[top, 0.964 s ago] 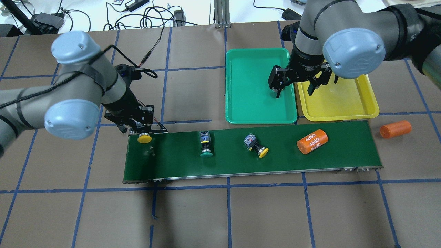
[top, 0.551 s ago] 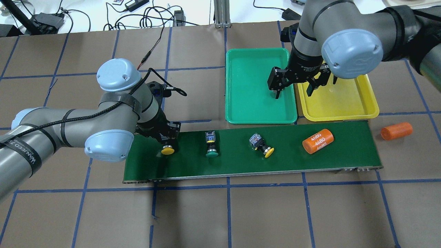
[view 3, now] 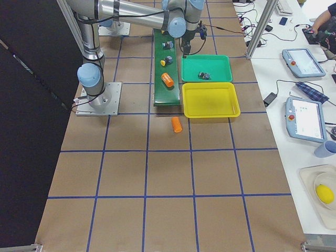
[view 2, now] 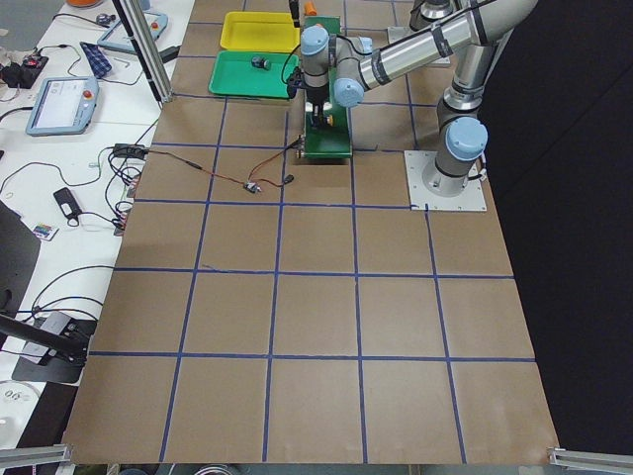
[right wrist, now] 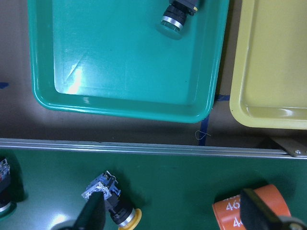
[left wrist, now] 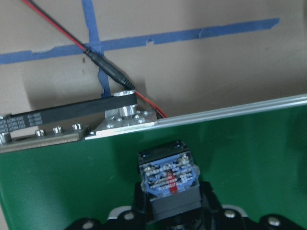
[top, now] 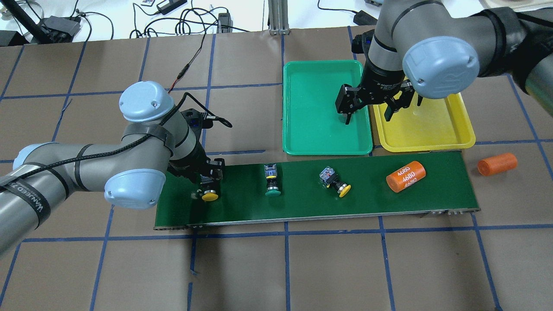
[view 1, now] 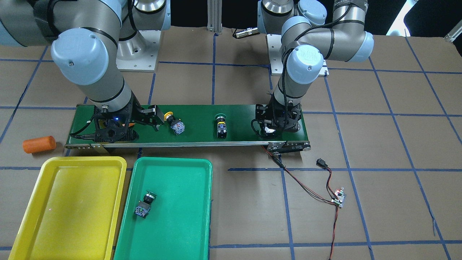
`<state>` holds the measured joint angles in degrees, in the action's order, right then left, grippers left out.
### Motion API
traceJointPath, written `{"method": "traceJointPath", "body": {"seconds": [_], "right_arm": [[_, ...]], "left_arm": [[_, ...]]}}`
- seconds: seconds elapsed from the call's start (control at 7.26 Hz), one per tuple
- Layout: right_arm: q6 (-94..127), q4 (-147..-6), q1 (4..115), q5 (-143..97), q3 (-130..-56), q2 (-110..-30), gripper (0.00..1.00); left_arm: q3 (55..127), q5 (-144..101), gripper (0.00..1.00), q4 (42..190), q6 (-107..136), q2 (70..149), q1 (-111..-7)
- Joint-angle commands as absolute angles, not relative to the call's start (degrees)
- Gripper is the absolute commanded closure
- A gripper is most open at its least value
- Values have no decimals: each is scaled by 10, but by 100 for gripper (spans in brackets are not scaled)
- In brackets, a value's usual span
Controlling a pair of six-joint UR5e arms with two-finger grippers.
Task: Sort buttons by color to trays
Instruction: 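Release the yellow-cap button on the conveyor and raise the left gripper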
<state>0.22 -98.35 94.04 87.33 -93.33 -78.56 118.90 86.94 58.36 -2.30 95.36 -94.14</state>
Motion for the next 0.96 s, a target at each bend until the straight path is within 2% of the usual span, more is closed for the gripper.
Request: {"method": "traceJointPath", "body": {"seconds": [0.0, 0.41, 0.69, 0.83], "right_arm": [[1, -983, 940, 873, -934, -787, 0], [-10, -1002, 940, 870, -996, -786, 0], [-24, -1065, 940, 850, -1052, -790, 0], [-60, -1076, 940, 850, -1057, -790, 0]], "left_arm": [[1152, 872, 0, 599, -9, 935, -939], [959, 871, 0, 777, -4, 929, -941], [933, 874, 0, 777, -19, 928, -926], [932, 892, 0, 781, -37, 928, -880]]}}
